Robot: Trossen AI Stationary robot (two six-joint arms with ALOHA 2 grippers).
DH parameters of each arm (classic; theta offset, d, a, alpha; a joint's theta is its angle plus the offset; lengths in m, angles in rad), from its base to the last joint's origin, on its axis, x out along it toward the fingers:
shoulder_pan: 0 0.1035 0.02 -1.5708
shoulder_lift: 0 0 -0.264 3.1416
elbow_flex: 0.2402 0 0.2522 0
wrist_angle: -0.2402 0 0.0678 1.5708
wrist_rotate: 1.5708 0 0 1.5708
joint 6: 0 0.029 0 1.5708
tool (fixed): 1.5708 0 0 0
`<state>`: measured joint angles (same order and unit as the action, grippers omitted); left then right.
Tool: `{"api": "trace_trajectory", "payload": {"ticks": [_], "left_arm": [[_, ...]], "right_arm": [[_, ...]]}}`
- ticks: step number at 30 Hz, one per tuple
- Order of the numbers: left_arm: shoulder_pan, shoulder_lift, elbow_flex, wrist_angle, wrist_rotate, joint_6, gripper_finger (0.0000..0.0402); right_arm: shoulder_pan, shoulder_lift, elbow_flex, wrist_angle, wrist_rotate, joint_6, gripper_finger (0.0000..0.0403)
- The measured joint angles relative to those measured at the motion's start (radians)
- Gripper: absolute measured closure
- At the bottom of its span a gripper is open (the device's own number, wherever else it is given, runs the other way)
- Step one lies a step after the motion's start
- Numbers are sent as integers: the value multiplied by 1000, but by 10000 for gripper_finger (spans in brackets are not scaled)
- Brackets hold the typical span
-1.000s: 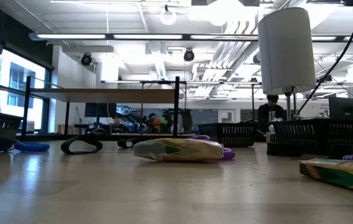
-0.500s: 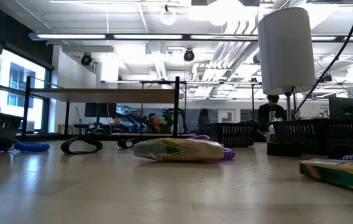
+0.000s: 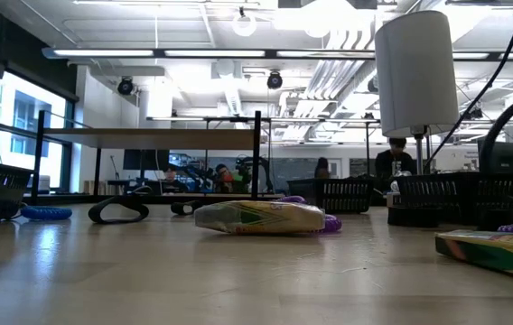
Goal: Pick & Place Office Desk Supplies
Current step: Put the black rubberband into the bottom right black bin
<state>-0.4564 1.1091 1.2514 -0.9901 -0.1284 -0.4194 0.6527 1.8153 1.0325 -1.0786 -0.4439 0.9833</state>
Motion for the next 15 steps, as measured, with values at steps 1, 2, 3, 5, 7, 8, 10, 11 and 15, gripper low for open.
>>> {"api": "trace_trajectory", "payload": {"ticks": [1, 2, 3, 5, 7, 8, 10, 11, 15], "left_arm": [[0, 0, 0, 0, 0, 0, 246], [0, 0, 0, 0, 0, 0, 246], [0, 0, 0, 0, 0, 0, 246], [0, 0, 0, 0, 0, 0, 246], [0, 0, 0, 0, 0, 0, 246], [0, 0, 0, 0, 0, 0, 246], [0, 0, 0, 0, 0, 0, 246], [0, 0, 0, 0, 0, 0, 246], [0, 0, 0, 0, 0, 3, 246]], "right_arm": [[-6, 0, 0, 1, -1, -15, 222], [-9, 0, 0, 1, -2, -25, 222], [-12, 0, 0, -1, -3, -36, 222], [-14, 0, 0, -2, -7, -47, 222], [-15, 1, 0, -2, -21, -55, 222], [-14, 6, 0, -2, -41, -62, 222], [-13, 20, -2, -1, -78, -69, 222], [-10, 30, -4, -2, -97, -70, 222], [5, 66, -5, -1, -101, -90, 222]]}}
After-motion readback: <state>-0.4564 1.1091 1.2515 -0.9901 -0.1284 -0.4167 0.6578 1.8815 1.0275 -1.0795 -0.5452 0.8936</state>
